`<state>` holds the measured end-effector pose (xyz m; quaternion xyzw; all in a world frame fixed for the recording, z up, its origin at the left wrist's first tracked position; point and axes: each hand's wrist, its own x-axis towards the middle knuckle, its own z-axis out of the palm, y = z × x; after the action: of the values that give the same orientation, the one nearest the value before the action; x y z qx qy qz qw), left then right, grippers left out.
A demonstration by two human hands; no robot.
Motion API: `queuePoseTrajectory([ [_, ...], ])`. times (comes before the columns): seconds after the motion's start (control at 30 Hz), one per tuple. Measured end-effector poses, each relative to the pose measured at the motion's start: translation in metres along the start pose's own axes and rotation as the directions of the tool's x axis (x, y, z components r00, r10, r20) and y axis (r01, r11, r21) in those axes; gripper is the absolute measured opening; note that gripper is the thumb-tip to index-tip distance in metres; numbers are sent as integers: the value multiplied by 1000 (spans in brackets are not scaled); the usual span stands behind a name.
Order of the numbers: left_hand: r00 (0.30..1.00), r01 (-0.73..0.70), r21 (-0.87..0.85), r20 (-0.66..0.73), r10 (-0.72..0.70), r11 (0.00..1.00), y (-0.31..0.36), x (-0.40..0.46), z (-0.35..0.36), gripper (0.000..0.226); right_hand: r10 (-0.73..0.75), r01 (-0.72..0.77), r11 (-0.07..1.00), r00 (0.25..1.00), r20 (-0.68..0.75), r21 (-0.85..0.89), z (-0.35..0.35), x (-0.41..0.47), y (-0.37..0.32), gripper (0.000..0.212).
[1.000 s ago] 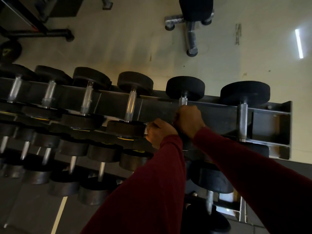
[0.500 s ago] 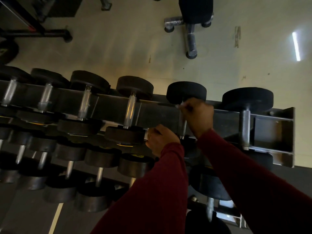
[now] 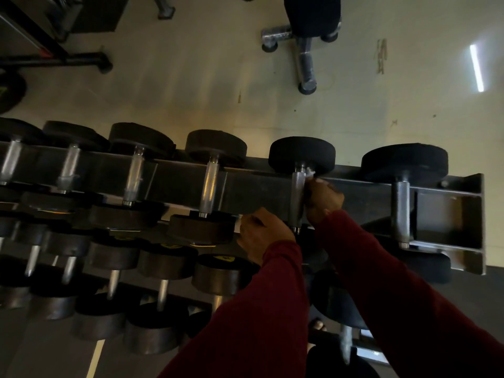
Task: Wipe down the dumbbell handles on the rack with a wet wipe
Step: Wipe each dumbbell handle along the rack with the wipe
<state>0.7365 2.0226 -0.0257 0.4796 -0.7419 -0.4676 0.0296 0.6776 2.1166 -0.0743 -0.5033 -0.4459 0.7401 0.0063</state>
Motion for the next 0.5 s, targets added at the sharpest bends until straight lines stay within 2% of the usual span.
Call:
queuePoseTrajectory([
  [0.03, 1000, -7, 1, -3, 7, 1000, 0, 1, 1, 34, 51, -50, 998, 998, 29, -24, 0, 1, 0, 11],
  [0.1, 1000, -24, -20, -3, 24, 1000, -3, 3, 2, 36, 48, -49, 997, 999, 19, 61, -1, 1, 1, 16],
  [0.2, 1000, -17, -14, 5, 17, 1000, -6, 7, 6, 37, -159, 156, 979, 987, 11, 133, -5, 4, 7, 28],
  [0.3, 1000, -23, -8, -22, 23, 1000, -6, 6, 7, 49, -294, 294, 956, 956, -24, 8, -5, 2, 5, 27],
  [0.37, 1000, -14, 5, -22, 14, 1000, -5, 5, 7, 47, -234, 234, 972, 971, -58, -16, -3, 6, 4, 25],
  [0.43, 1000, -17, 16, -20, 17, 1000, -5, 5, 6, 51, -73, 75, 996, 997, -40, 55, 0, 7, 3, 20],
  [0.5, 1000, -17, 34, -12, 17, 999, -5, 5, 6, 51, -42, 44, 998, 998, -50, 36, -1, 9, 4, 17],
])
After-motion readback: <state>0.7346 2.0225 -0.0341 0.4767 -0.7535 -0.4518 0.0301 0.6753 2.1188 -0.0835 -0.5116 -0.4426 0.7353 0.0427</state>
